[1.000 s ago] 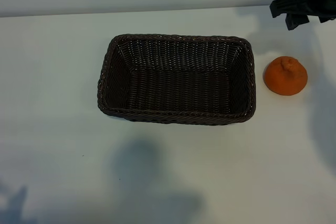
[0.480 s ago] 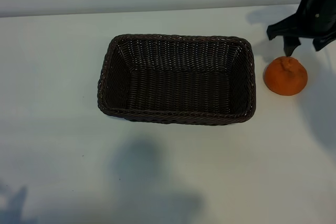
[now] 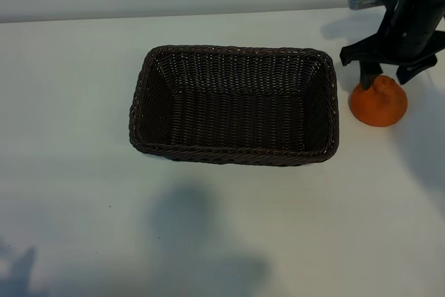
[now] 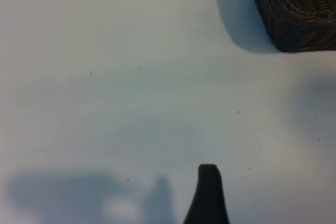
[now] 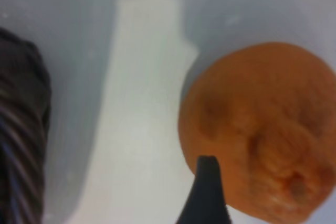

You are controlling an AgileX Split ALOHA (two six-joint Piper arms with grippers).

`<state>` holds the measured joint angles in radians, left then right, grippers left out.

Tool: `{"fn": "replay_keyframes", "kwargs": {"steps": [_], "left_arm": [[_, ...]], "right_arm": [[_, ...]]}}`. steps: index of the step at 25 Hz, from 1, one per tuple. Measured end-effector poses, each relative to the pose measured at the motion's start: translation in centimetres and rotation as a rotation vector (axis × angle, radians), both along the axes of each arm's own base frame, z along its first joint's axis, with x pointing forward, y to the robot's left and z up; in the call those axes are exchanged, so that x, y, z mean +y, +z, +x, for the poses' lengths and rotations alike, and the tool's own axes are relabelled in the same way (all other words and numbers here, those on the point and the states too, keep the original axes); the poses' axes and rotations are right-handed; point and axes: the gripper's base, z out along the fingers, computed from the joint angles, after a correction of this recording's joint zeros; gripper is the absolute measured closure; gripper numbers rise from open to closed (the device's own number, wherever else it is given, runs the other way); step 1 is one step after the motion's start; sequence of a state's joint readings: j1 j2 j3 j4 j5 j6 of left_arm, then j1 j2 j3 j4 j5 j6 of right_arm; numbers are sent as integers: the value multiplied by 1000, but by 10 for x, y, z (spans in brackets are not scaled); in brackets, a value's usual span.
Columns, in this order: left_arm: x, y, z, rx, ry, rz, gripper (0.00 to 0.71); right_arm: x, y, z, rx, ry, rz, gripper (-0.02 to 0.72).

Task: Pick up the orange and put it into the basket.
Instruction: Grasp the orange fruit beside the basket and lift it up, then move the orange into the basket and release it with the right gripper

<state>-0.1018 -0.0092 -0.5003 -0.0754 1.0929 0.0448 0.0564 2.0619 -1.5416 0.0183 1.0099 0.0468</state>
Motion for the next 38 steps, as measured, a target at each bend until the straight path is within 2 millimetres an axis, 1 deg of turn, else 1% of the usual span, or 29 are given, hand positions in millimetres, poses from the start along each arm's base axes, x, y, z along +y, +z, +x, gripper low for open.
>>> {"fn": "replay_keyframes", "kwargs": {"steps": [4,5,6,8,11,12,13,20,23,25,28,33,38], "left_arm": [[0,0,0,0,0,0,119],[0,0,0,0,0,0,119],[0,0,0,0,1,-2,119],[0,0,0,0,1,-2,119],[0,0,0,0,1,-1,120],[0,0,0,0,1,-1,120],[0,0,0,0,1,-1,120],[0,0,0,0,1,-1,120],[0,0,0,0,1,-1,120],[0,0,0,0,1,-1,120],[0,0,0,0,1,-1,120],[0,0,0,0,1,-1,120],[0,0,0,0,1,-1,120]], "right_arm": [[0,-13,2,30,2,0,144],[0,-14,2,31,2,0,160],[0,-15,2,30,2,0,194],[0,-15,3,24,2,0,290],[0,-15,3,21,2,1,513],[0,-15,3,20,2,1,569],[0,-15,3,20,2,1,604],[0,-12,2,23,6,-7,609],[-1,0,-1,13,9,-12,609],[-1,15,-5,-8,10,-11,609],[-2,42,-12,-57,9,-9,609],[-3,87,-29,-138,9,-5,609],[-1,122,-46,-205,2,32,609]]}}
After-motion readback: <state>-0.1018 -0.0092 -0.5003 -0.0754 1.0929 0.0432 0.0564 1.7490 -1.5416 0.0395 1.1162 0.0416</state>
